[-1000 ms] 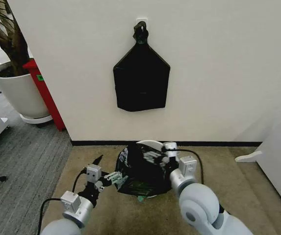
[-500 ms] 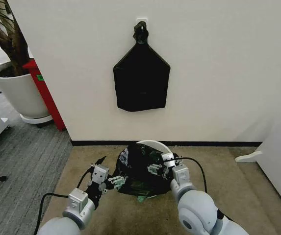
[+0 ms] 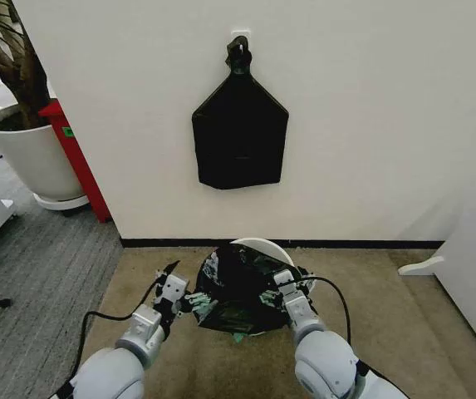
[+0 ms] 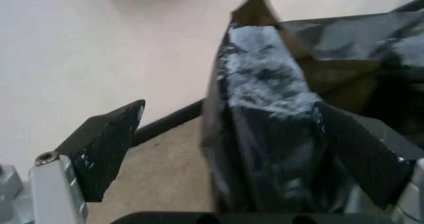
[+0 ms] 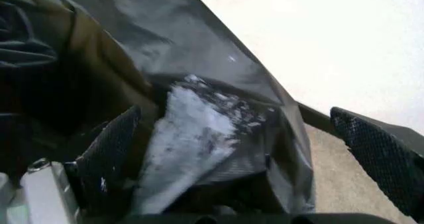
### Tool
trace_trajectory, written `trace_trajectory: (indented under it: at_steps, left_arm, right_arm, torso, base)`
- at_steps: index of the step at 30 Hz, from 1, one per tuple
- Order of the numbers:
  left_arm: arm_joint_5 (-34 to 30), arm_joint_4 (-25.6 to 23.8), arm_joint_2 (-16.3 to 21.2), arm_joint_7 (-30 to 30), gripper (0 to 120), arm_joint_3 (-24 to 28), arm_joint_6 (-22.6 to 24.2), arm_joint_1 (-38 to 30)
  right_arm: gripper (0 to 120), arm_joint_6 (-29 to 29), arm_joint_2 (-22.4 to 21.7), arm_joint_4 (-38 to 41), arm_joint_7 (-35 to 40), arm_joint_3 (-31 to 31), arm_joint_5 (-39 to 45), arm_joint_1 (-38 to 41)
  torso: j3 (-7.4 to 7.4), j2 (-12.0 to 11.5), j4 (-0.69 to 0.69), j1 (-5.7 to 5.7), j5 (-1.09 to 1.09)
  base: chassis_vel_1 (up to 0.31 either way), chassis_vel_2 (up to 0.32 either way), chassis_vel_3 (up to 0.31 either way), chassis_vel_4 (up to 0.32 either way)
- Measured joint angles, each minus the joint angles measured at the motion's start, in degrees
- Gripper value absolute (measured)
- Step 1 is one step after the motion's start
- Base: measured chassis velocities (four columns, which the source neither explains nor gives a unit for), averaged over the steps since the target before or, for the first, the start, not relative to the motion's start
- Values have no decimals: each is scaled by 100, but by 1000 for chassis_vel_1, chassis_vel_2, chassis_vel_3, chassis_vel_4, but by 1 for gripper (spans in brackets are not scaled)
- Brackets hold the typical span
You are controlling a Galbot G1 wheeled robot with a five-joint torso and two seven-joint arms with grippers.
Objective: Place the garbage bag over the trash bin.
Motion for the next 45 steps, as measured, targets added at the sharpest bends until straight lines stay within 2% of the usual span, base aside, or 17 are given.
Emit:
trace_trajectory:
  at_steps: [4, 12, 14, 19, 24, 32, 40, 45]
  left_arm:
    - [-12, -149, 18, -37, 100, 310, 260, -141]
    - [18, -456, 198, -139, 100, 223, 650, -64]
    - [18, -419, 203, -139, 100, 233, 671, -114]
    - [-45, 105, 93, -98, 100, 647, 702, -687]
    - [-92, 419, 52, 66, 100, 798, 762, -974]
    - [-108, 584, -83, -19, 100, 1085, 893, -1416]
    - [15, 668, -98, -200, 100, 882, 881, -1438]
    - [81, 566, 6, -223, 100, 298, 744, -986]
  right_arm:
    - [100, 44, 57, -85, 7, 73, 3, 30]
    - [100, 156, 144, -151, 9, 98, 37, 70]
    - [100, 167, 170, -160, 8, 81, 42, 80]
    - [100, 180, 229, -194, 8, 37, 54, 84]
    - [100, 116, 273, -189, 36, 28, 105, 72]
    - [100, 86, 256, -183, 87, 103, 150, -8]
    - [100, 105, 158, -88, 112, 382, 182, -156]
    - [100, 154, 4, 149, 126, 754, 384, -316]
  torso:
    - [0, 0, 0, 0, 0]
    - [0, 0, 1, 0, 1]
    - [0, 0, 1, 0, 1]
    - [0, 0, -1, 0, 0]
    - [0, 0, 0, 0, 0]
    - [0, 0, 0, 0, 1]
    - [0, 0, 0, 0, 1]
    - [0, 0, 0, 0, 1]
  base:
    - [0, 0, 0, 0]
    - [0, 0, 0, 0]
    - [0, 0, 0, 0]
    - [0, 0, 0, 0]
    - [0, 0, 0, 0]
    - [0, 0, 0, 0]
    - [0, 0, 0, 0]
    - [0, 0, 0, 0]
